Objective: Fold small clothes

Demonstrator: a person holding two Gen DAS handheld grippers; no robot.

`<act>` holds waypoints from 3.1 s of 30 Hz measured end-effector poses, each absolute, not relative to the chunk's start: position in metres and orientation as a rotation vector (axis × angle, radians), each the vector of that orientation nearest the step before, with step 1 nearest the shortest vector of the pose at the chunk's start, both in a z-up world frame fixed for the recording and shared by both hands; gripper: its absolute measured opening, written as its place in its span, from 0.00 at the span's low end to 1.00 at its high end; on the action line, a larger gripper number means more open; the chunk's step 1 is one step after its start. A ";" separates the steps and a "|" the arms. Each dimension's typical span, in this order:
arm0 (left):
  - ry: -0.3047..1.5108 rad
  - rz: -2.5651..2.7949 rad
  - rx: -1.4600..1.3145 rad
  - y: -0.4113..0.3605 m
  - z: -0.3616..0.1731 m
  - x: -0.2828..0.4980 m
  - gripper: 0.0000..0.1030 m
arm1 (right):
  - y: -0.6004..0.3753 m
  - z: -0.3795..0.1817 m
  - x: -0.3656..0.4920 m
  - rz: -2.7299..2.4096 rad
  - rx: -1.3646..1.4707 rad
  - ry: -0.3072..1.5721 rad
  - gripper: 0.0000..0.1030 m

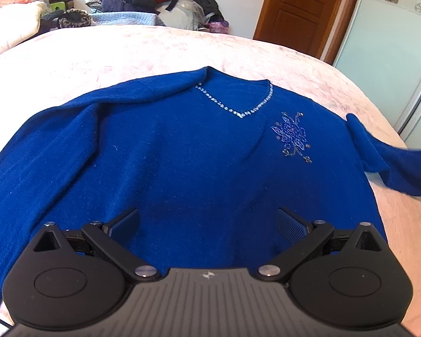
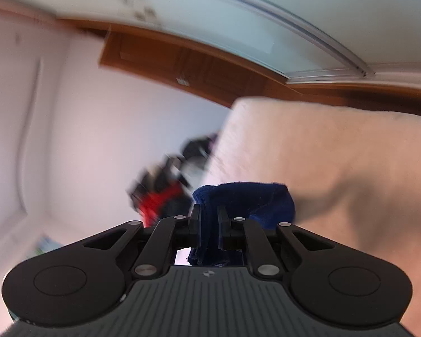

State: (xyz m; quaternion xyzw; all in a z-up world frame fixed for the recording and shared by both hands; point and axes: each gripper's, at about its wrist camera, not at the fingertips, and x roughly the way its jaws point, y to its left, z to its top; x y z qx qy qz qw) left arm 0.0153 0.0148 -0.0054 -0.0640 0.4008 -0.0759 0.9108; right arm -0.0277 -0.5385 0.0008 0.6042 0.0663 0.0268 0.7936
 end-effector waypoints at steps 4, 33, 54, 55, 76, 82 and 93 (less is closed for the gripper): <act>0.810 -0.141 -0.130 0.021 -0.001 0.016 1.00 | -0.549 0.000 -0.025 0.078 1.411 0.029 0.14; 0.843 -0.178 0.079 0.047 -0.025 0.159 1.00 | -0.386 -0.008 0.134 0.454 1.442 0.437 0.15; 0.749 0.096 0.039 0.108 -0.019 0.293 1.00 | -0.357 0.026 0.176 0.548 1.370 0.446 0.15; 0.730 0.092 0.049 0.106 -0.013 0.285 1.00 | -0.354 0.026 0.178 0.549 1.362 0.450 0.15; 0.679 0.086 0.113 0.089 0.023 0.106 1.00 | -0.288 -0.009 0.219 0.596 1.358 0.603 0.15; 0.710 0.052 0.015 0.106 0.023 0.095 1.00 | -0.271 0.004 0.229 0.461 1.035 0.657 0.21; 0.732 -0.010 0.074 0.074 0.014 0.089 1.00 | -0.129 0.011 0.164 0.265 -0.457 0.625 0.58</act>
